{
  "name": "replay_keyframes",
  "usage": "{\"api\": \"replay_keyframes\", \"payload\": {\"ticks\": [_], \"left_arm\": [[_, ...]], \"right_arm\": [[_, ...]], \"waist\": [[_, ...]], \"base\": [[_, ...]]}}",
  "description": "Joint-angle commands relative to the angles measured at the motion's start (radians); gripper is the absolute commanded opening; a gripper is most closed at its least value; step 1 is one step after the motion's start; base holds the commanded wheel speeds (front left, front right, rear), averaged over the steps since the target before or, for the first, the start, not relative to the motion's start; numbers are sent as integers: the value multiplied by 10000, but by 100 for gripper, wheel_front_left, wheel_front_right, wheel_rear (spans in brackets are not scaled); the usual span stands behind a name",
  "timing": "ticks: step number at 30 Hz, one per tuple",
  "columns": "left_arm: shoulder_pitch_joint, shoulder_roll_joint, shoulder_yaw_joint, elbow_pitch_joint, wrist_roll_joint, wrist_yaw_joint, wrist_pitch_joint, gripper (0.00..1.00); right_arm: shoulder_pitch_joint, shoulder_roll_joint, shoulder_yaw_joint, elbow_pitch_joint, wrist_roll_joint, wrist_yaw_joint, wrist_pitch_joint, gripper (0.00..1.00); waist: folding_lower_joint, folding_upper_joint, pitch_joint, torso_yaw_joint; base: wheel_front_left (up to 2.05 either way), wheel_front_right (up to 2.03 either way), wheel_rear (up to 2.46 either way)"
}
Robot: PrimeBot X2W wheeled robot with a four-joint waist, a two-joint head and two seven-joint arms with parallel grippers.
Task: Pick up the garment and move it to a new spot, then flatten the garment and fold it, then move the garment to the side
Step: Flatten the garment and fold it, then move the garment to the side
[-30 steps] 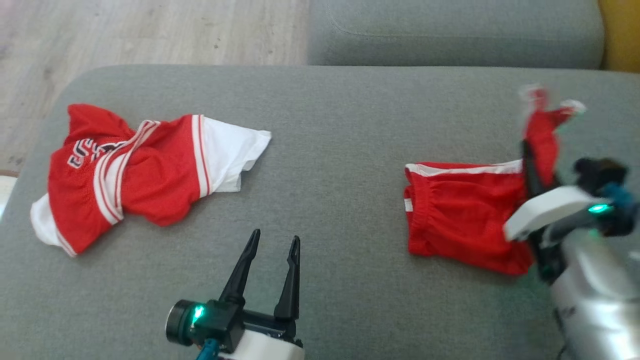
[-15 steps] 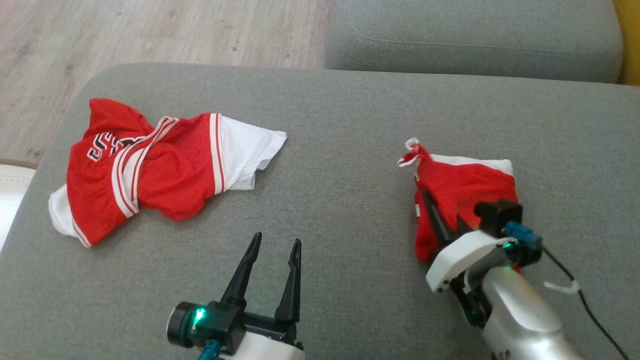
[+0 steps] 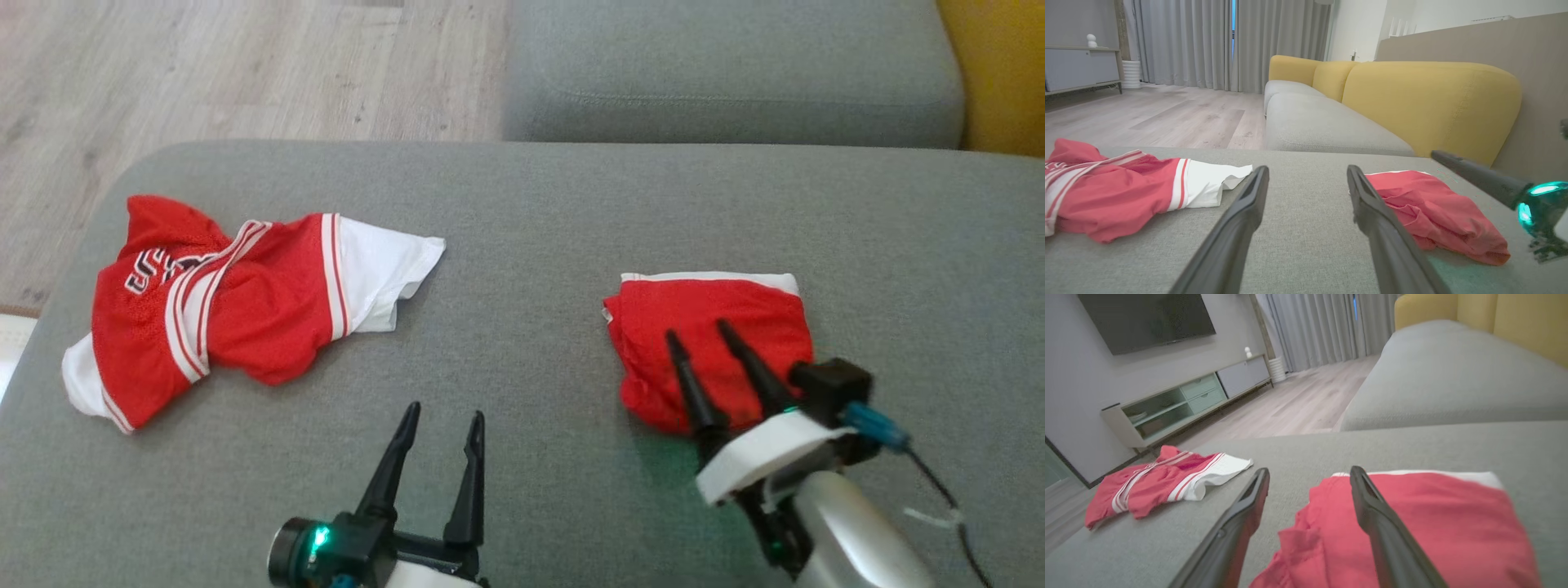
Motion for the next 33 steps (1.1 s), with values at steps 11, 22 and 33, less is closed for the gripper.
{"api": "replay_keyframes", "payload": {"ticks": [11,22,33], "left_arm": [[516,-37,1143,-908,434,426,-67,100],[1886,-22,1885,-1312,972,303,-67,100],[2315,-30,2301,-1208,1221,-51,-67,100]], "right_arm": [[2080,-485,-2106,-3473,-1464,-9,-138,100],[4029,-475,-2883,-4333,-2005,-9,-138,100],[4616,-581,-2482,-4319,-1947,-9,-139,100]], "waist": [[1,0,-797,-470],[1,0,-1583,-684],[1,0,-1813,-757]], "base": [[0,0,0],[0,0,0],[0,0,0]]}}
